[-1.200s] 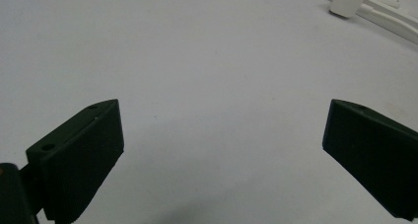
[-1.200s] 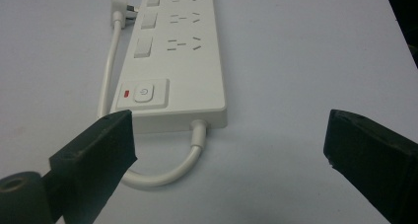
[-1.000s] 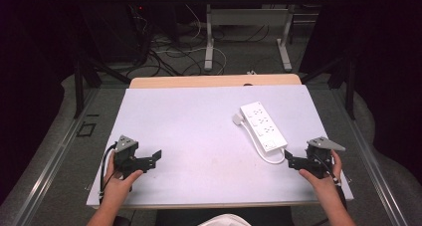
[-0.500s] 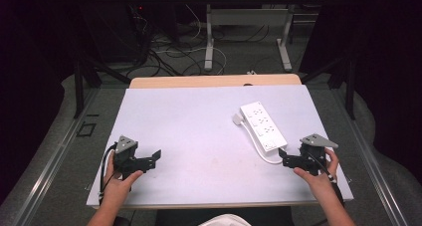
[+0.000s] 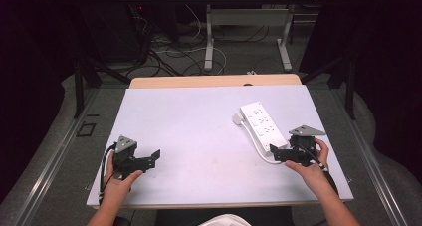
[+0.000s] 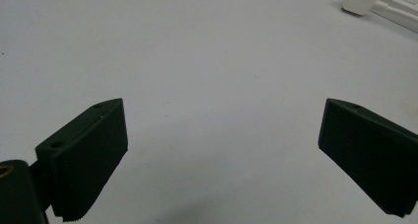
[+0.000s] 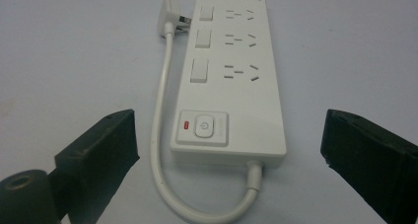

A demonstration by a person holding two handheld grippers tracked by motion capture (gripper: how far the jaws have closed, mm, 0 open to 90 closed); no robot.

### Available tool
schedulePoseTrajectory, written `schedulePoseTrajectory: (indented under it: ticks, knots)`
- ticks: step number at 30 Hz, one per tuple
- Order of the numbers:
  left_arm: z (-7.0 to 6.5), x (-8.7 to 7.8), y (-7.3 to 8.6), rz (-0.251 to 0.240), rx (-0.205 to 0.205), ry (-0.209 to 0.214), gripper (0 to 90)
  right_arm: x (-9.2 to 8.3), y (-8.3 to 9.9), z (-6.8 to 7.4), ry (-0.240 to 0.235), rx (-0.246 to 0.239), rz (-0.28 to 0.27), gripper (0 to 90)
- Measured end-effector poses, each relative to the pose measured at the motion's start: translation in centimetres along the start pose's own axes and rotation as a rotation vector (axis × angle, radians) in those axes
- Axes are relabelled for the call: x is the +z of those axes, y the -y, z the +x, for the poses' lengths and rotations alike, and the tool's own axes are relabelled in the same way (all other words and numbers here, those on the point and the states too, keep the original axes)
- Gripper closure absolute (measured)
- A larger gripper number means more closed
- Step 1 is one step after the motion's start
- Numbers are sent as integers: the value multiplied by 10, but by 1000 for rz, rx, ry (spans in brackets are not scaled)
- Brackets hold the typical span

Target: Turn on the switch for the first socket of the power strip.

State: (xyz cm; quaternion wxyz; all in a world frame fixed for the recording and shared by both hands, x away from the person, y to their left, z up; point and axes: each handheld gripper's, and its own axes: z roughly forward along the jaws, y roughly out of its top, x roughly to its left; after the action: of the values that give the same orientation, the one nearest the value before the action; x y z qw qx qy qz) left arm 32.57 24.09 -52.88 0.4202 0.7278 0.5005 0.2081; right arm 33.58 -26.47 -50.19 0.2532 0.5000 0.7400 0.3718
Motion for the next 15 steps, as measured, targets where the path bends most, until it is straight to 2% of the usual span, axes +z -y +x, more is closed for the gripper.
schedulePoseTrajectory:
  ticks: [9, 15]
  knots:
    - [0, 0, 0, 3, 4, 0, 50, 6, -19, 7, 10, -26, 24, 48]
    - [0, 0, 1, 1, 0, 1, 50, 9, -35, 7, 18, 9, 53, 36]
